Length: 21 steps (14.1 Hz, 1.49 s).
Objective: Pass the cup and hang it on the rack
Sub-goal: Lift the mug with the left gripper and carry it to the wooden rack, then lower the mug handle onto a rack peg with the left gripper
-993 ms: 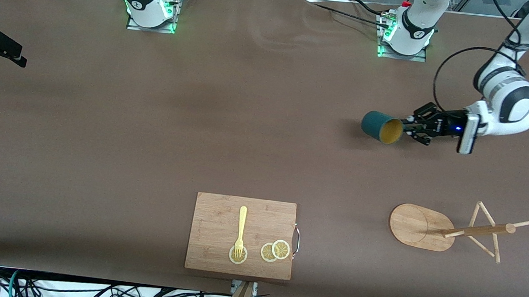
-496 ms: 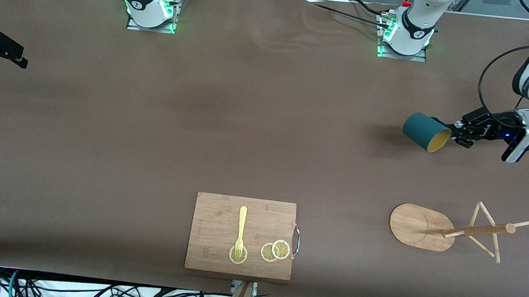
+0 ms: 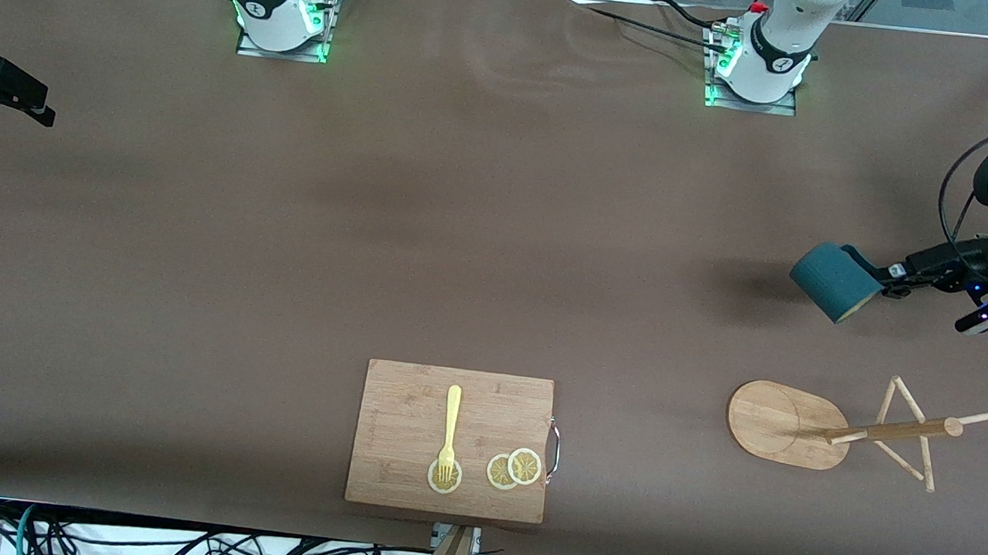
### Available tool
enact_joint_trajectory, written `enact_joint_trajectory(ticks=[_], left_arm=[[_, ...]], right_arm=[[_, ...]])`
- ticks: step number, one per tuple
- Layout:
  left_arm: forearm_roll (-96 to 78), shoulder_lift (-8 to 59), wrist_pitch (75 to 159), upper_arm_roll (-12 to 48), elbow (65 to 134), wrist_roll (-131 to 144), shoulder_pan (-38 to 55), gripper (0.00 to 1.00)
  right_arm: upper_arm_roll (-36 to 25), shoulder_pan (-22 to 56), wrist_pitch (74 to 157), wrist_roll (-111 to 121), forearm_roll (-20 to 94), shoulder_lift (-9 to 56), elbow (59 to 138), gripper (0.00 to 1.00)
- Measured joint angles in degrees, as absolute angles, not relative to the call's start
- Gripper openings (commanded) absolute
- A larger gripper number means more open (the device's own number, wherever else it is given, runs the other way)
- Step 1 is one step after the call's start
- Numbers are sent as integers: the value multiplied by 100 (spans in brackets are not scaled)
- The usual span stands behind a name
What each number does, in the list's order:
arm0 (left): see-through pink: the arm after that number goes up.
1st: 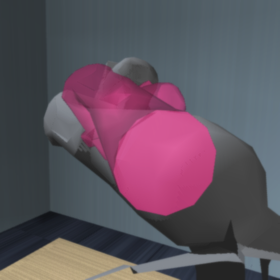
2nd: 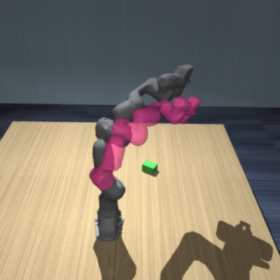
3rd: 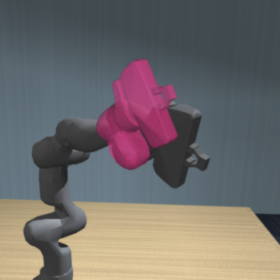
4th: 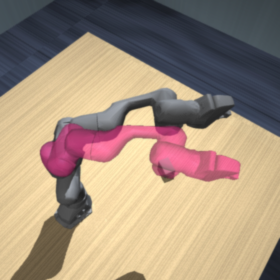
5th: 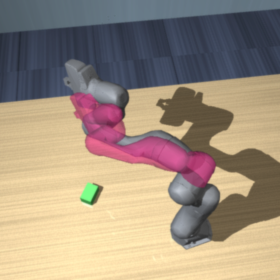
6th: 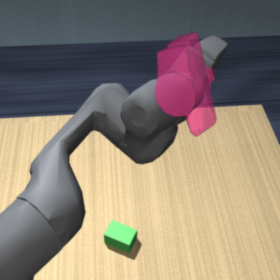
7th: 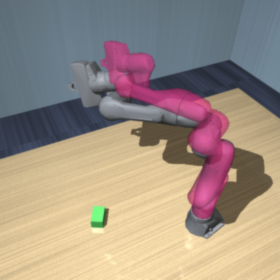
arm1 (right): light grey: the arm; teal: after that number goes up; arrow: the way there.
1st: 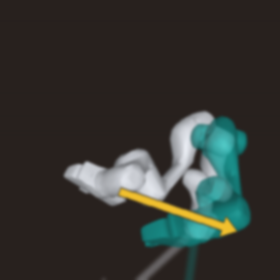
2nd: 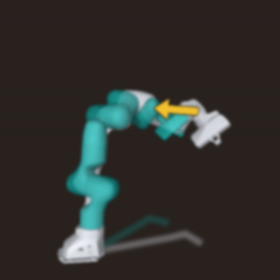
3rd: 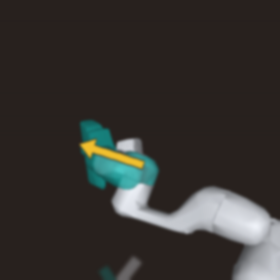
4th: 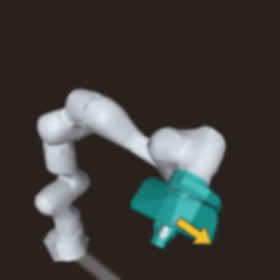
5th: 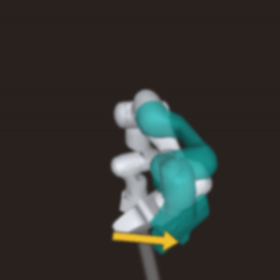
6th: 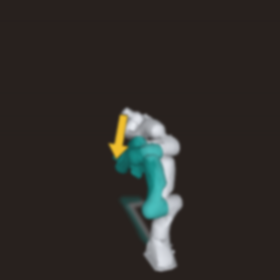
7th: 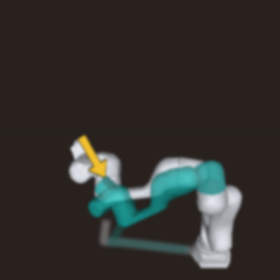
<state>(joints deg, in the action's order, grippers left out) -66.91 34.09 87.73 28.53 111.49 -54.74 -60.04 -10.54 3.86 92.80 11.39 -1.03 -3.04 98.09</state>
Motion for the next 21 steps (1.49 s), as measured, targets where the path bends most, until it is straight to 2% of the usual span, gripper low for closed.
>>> enact_joint_trajectory(ticks=[4, 14, 21], left_arm=[[-6691, 3770, 8841, 2860, 10563, -4451, -5919, 0], [-6755, 3999, 8979, 2873, 9875, -3041, -5751, 0], [-6755, 4508, 9003, 2869, 9407, -2624, -5662, 0]], right_arm=[[-1050, 396, 9277, 1139, -106, -302, 9807, 100], [-1050, 396, 9270, 1139, -108, -302, 9806, 100], [-1050, 397, 9267, 1139, -109, -301, 9805, 100]])
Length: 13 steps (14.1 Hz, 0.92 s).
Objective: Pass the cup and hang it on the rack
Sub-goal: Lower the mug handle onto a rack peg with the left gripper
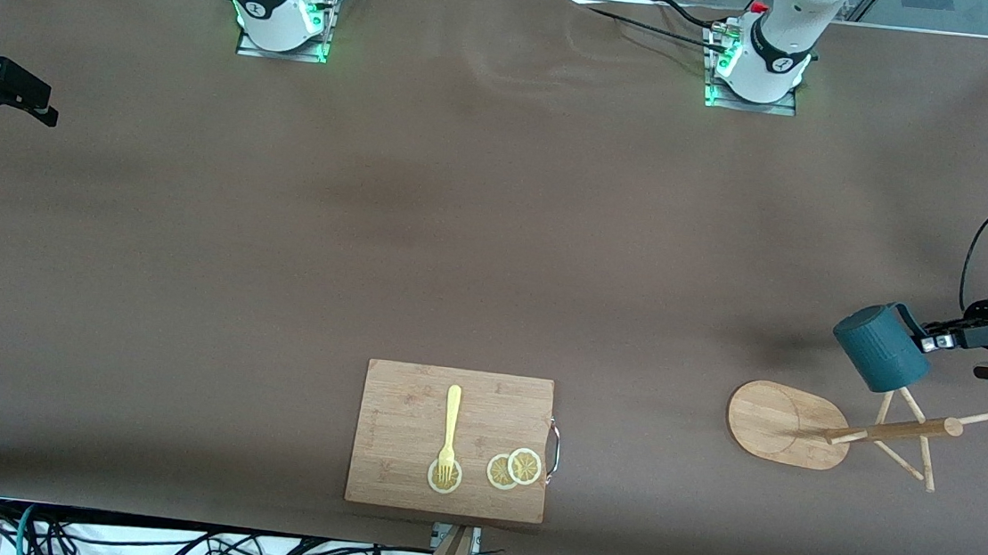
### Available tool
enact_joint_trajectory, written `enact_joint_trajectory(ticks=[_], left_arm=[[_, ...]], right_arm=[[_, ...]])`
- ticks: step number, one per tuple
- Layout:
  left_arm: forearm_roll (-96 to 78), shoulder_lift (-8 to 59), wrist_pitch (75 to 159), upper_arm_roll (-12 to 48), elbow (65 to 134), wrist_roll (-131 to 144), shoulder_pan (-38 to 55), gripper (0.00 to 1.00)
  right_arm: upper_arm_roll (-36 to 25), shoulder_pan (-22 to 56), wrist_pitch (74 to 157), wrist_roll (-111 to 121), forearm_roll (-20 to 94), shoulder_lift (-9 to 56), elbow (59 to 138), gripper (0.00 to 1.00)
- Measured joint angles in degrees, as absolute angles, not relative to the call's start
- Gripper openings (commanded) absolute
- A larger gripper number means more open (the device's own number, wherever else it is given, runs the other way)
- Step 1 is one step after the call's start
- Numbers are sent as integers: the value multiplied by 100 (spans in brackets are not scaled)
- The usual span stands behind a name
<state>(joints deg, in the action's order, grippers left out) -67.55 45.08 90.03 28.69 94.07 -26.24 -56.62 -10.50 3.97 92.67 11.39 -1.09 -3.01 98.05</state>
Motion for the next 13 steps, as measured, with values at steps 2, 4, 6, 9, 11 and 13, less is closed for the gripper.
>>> enact_joint_trajectory(ticks=[2, 4, 6, 9, 11, 13], left_arm=[[-6755, 4672, 9018, 2868, 9158, -2507, -5647, 0], [-6754, 4959, 9028, 2866, 8838, -2485, -5620, 0], [-6754, 5210, 9058, 2858, 8608, -2479, -5561, 0], [-6755, 5341, 9153, 2829, 8368, -2314, -5416, 0], [-6758, 5348, 9206, 2800, 8304, -2274, -5369, 0], [-6759, 5367, 9209, 2747, 8292, -2274, -5365, 0]], right_arm=[[-1049, 397, 9266, 1139, -109, -301, 9805, 100], [-1050, 397, 9264, 1139, -109, -301, 9804, 100], [-1049, 398, 9263, 1139, -109, -300, 9804, 100], [-1050, 398, 9263, 1139, -110, -300, 9804, 100], [-1049, 398, 9263, 1139, -110, -300, 9804, 100], [-1050, 398, 9263, 1139, -110, -300, 9804, 100]])
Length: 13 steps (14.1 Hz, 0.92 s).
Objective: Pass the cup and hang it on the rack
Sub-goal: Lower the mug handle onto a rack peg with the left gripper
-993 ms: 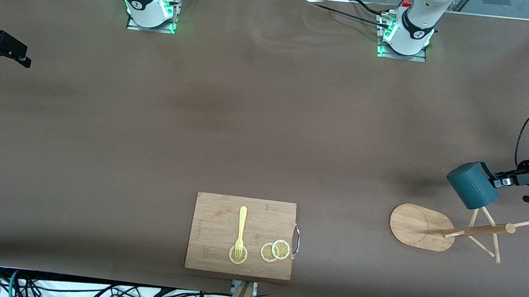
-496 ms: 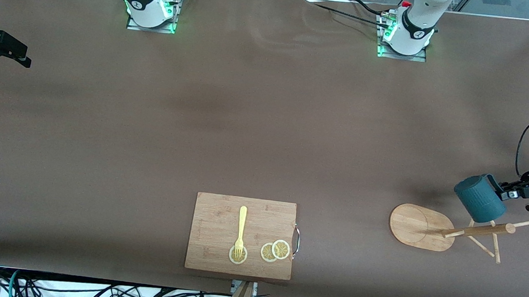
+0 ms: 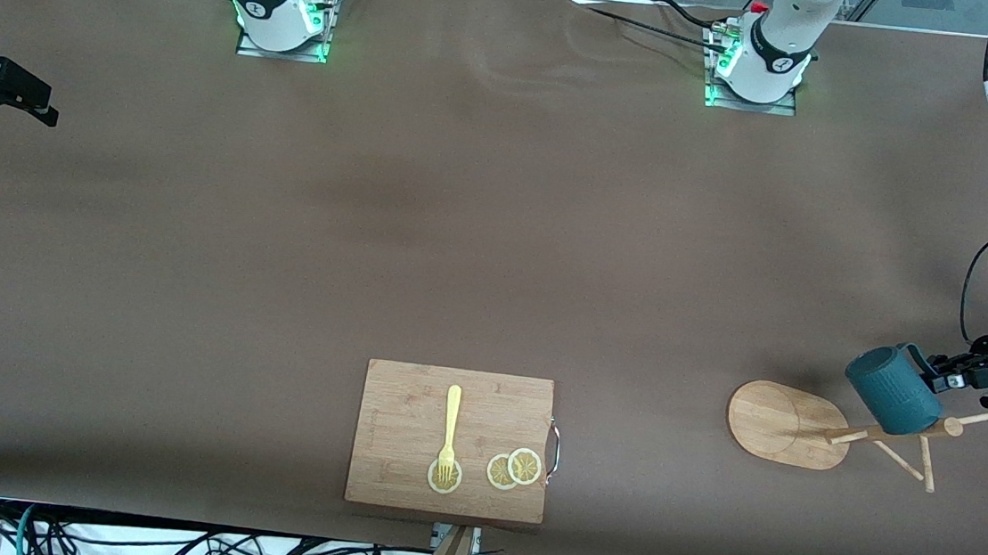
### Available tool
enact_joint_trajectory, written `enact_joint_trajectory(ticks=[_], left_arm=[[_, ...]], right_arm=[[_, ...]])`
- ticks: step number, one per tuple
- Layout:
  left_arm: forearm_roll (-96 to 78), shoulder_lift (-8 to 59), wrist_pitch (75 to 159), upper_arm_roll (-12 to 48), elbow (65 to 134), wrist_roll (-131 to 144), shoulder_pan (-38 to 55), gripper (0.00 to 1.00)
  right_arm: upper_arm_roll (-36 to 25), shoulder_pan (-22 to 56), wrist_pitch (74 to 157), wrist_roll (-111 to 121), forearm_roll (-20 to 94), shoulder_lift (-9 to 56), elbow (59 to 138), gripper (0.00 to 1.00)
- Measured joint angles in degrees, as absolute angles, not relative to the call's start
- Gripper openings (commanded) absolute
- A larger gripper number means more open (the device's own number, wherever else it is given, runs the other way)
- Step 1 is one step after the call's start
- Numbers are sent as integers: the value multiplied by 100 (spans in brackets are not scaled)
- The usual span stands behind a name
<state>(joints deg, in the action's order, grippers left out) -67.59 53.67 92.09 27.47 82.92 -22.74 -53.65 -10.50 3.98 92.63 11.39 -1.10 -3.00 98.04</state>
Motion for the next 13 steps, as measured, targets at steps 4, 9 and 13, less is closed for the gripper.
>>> enact_joint_trajectory(ticks=[4, 9, 13], left_arm=[[-6764, 5400, 9163, 2691, 8292, -2275, -5362, 11], [-6766, 5402, 9218, 2646, 8290, -2432, -5364, 100], [-6740, 5403, 9224, 2389, 8154, -2589, -5372, 100]], right_arm=[[-1049, 398, 9263, 1139, -110, -300, 9803, 100], [-1050, 398, 9263, 1139, -110, -299, 9803, 100], [-1050, 398, 9263, 1139, -115, -294, 9803, 100]])
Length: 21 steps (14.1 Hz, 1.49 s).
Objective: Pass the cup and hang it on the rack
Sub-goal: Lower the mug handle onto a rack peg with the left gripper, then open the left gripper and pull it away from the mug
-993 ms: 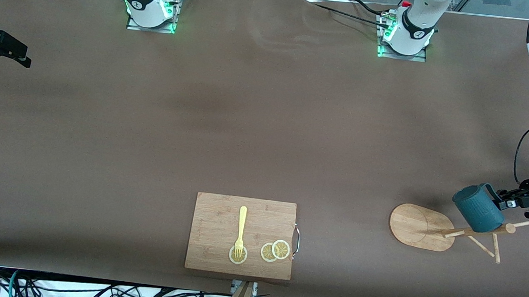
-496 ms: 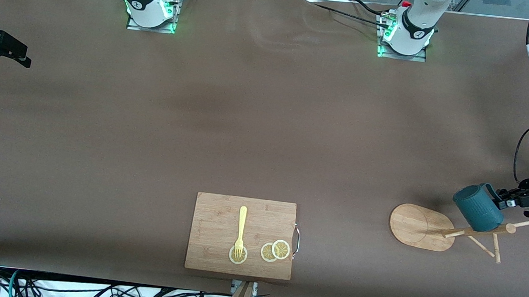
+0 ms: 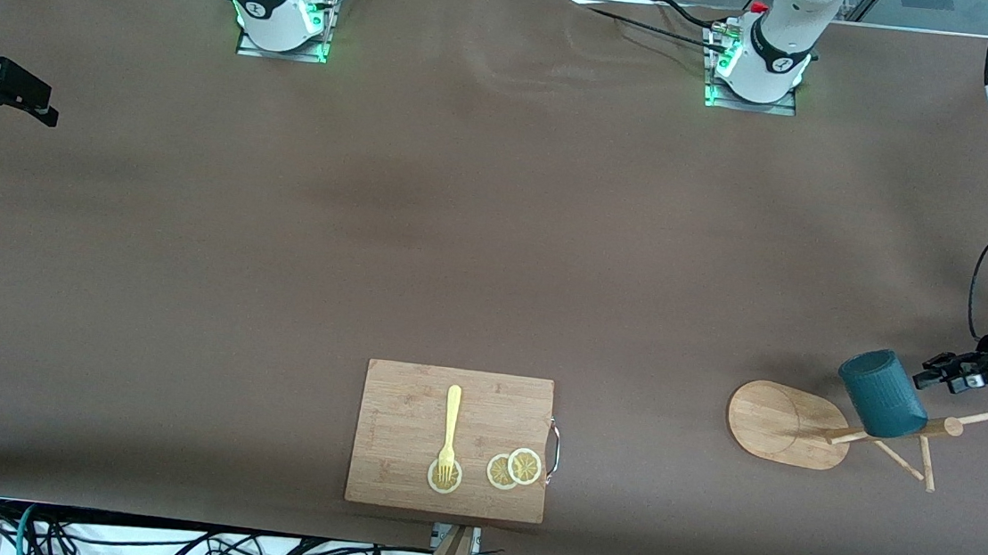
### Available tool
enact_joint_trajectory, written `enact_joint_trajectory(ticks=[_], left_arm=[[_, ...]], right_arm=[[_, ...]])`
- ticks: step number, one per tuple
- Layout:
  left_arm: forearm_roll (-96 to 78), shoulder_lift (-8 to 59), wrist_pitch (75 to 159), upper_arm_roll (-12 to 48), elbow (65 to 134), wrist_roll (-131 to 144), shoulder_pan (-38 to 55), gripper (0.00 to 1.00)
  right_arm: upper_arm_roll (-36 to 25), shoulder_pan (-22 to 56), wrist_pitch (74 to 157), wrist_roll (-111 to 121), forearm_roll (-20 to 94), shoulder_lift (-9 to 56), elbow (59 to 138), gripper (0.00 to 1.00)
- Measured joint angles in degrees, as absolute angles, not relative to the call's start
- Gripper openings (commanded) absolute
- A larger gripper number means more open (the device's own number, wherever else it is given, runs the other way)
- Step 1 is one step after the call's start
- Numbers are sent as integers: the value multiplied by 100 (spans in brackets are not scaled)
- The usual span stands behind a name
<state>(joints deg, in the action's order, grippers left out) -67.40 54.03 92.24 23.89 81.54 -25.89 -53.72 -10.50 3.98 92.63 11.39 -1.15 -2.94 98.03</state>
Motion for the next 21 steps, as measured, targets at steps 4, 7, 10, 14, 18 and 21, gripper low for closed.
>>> enact_joint_trajectory(ticks=[4, 7, 10, 14, 18, 21], left_arm=[[-5754, 5383, 9155, 2306, 7705, -2614, -5412, 100], [-4861, 5232, 8786, 2303, 7127, -2590, -5429, 100], [-4210, 4701, 8174, 2304, 6731, -1989, -5478, 100], [-3384, 3660, 7604, 2363, 6398, -1042, -5444, 100], [-2204, 2587, 7433, 2424, 6405, -293, -4790, 100], [-1384, 1874, 7411, 2433, 6563, 718, -3816, 100]], right_arm=[[-1050, 398, 9263, 1139, -118, -291, 9803, 100], [-1050, 398, 9263, 1139, -119, -288, 9803, 100], [-1053, 398, 9262, 1139, -120, -285, 9800, 100], [-1060, 396, 9259, 1139, -122, -283, 9798, 100], [-1069, 395, 9256, 1139, -123, -282, 9798, 100], [-1070, 395, 9254, 1139, -123, -281, 9797, 100]])
